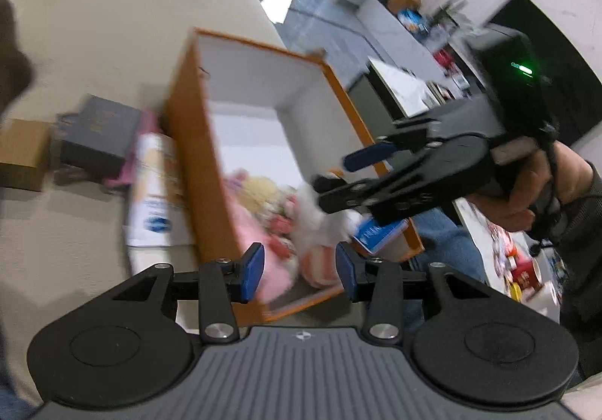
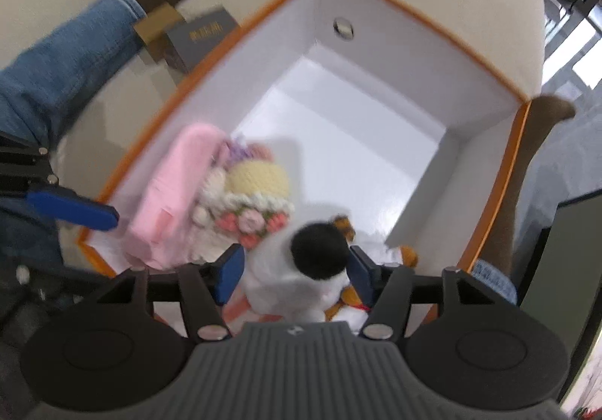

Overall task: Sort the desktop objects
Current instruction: 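Move the right tool to the dark gray gift box with gold text, then close the right tool on the dark gray gift box and lift it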

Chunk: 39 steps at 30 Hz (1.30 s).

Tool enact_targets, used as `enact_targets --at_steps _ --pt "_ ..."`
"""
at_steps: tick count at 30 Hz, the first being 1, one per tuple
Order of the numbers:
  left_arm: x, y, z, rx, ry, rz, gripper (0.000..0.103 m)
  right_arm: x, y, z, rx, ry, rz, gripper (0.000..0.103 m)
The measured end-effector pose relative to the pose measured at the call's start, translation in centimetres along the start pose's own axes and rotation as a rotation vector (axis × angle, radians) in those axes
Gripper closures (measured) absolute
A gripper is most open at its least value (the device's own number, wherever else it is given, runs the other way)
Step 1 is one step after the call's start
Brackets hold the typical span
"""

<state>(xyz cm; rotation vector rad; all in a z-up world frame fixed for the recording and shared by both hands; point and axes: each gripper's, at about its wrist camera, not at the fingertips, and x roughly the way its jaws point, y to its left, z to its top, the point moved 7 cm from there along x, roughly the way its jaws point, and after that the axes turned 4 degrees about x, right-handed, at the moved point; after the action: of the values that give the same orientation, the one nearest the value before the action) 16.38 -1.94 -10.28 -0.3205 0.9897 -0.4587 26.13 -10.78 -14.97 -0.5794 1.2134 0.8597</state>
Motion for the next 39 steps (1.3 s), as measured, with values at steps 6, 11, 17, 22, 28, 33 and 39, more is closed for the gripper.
enact_targets --at_steps 6,11,17,22,28,33,39 --pt "-4.7 5.9 0.1 -0.094 -0.078 0.155 0.056 -3.5 3.9 3.4 -0.077 -0.148 0.013 0.041" --pt "-8.0 9.6 0.8 -0.098 -0.113 0.276 0.056 -3.1 8.2 7.3 -0.176 -0.237 0.018 0.041" --pt "-9.5 13.3 1.6 -0.087 -0.100 0.349 0.056 0.4 12.8 11.2 -0.327 -0.223 -0.013 0.041" --pt "-8.9 15.7 2.3 -0.082 -0.076 0.360 0.056 3.5 14.7 13.1 -0.375 -0.165 -0.020 0.041" --pt "-7.7 18.4 3.0 -0.092 -0.064 0.369 0.056 8.2 15.4 15.3 -0.447 -0.114 -0.103 0.039" --pt "-7.2 20.0 3.3 -0.096 -0.060 0.368 0.056 10.8 15.8 16.0 -0.555 -0.081 -0.187 0.036" --pt "-7.0 21.4 3.6 -0.115 -0.062 0.360 0.056 12.1 15.8 15.8 -0.654 -0.078 -0.256 0.023"
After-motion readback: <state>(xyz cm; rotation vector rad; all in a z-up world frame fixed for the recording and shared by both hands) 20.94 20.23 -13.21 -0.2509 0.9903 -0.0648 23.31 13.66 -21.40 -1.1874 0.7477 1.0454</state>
